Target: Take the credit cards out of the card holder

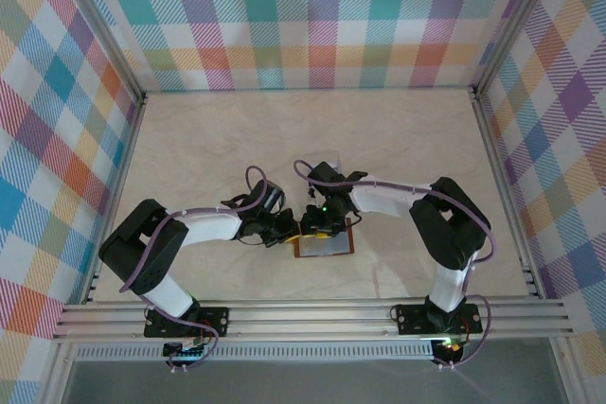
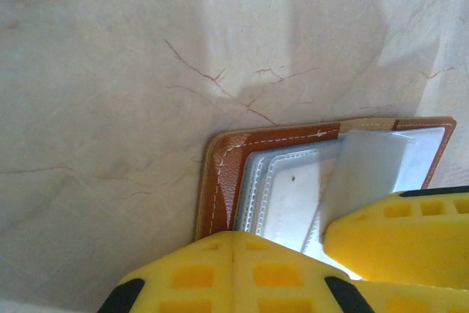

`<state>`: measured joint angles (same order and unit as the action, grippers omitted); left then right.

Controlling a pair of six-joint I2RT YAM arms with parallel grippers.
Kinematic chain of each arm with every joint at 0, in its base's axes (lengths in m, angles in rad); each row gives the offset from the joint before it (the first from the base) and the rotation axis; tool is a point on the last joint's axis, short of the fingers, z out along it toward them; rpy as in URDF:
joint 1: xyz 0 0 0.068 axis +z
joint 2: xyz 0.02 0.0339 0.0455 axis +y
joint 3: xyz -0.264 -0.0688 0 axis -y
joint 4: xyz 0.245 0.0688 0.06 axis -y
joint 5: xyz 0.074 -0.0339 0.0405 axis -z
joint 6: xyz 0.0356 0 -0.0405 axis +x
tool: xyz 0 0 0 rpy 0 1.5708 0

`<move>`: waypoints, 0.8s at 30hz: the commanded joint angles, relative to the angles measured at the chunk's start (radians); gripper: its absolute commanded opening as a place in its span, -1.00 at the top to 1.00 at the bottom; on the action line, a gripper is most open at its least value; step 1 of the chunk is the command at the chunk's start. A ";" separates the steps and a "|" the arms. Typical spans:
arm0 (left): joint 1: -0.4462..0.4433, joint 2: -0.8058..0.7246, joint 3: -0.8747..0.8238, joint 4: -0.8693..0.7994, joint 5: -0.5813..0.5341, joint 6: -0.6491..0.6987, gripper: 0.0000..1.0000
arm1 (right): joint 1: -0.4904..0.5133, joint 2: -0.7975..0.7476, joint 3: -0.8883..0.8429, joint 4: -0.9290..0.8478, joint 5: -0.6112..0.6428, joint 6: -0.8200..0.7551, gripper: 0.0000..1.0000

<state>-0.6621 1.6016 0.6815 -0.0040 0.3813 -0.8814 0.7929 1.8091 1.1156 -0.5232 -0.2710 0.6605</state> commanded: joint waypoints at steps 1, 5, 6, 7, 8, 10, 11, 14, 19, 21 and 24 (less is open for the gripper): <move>0.004 0.039 -0.007 -0.063 -0.027 0.018 0.89 | 0.014 -0.023 0.040 -0.129 0.116 -0.030 0.21; 0.004 0.050 0.001 -0.062 -0.022 0.019 0.89 | 0.027 -0.027 0.068 -0.193 0.180 -0.041 0.18; 0.005 0.050 0.002 -0.063 -0.022 0.019 0.90 | 0.028 -0.029 0.074 -0.208 0.195 -0.042 0.18; 0.004 0.051 0.003 -0.064 -0.022 0.019 0.89 | 0.029 -0.031 0.079 -0.218 0.207 -0.043 0.18; 0.004 0.052 0.006 -0.067 -0.023 0.019 0.89 | 0.030 -0.035 0.081 -0.232 0.223 -0.046 0.18; 0.004 0.053 0.010 -0.071 -0.023 0.021 0.89 | 0.034 -0.043 0.085 -0.251 0.247 -0.047 0.18; 0.004 0.056 0.013 -0.073 -0.022 0.021 0.89 | 0.035 -0.046 0.086 -0.260 0.262 -0.047 0.17; 0.004 0.063 0.021 -0.076 -0.020 0.024 0.89 | 0.034 -0.056 0.087 -0.278 0.293 -0.048 0.16; 0.004 0.069 0.036 -0.089 -0.018 0.029 0.89 | 0.035 -0.067 0.086 -0.295 0.321 -0.054 0.16; 0.004 0.069 0.038 -0.095 -0.019 0.030 0.89 | 0.035 -0.071 0.081 -0.301 0.336 -0.052 0.16; 0.003 0.067 0.040 -0.100 -0.021 0.029 0.89 | 0.034 -0.078 0.069 -0.302 0.355 -0.050 0.16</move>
<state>-0.6624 1.6360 0.7227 -0.0250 0.3965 -0.8703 0.8196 1.7714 1.1805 -0.7876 0.0452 0.6189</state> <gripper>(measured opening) 0.054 0.419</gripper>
